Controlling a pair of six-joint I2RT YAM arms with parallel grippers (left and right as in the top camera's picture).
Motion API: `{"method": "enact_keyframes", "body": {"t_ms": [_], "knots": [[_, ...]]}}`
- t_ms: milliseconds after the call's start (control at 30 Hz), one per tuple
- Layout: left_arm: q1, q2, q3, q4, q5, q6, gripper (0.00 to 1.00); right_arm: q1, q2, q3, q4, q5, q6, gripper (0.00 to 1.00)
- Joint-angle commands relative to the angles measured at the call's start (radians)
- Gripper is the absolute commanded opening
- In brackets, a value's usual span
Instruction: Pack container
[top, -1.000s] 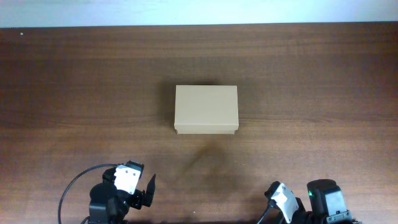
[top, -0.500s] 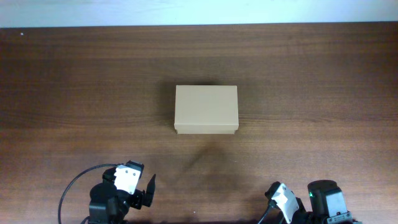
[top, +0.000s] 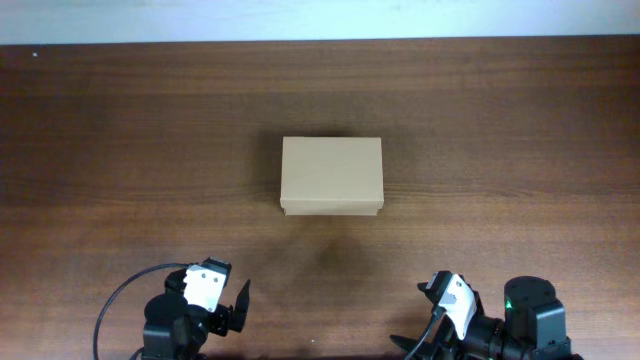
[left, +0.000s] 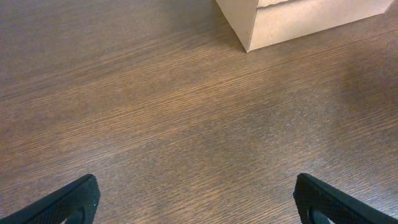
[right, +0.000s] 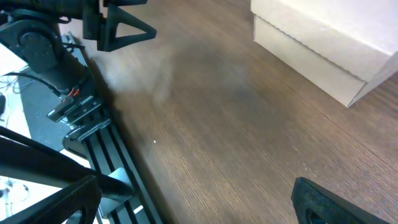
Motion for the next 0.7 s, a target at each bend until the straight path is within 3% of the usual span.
{"method": "enact_keyframes", "body": {"t_ms": [0, 400, 667], "knots": [[0.007, -0.009, -0.006, 0.000, -0.007, 0.006, 1.00, 0.003, -0.011, -0.002, 0.014, 0.071, 0.012, 0.99], [0.007, -0.009, -0.006, 0.000, -0.007, 0.006, 0.99, 0.003, -0.099, -0.073, 0.047, 0.542, 0.558, 0.99], [0.007, -0.009, -0.006, 0.000, -0.007, 0.006, 1.00, 0.003, -0.146, -0.078, 0.039, 0.539, 0.593, 0.99]]}}
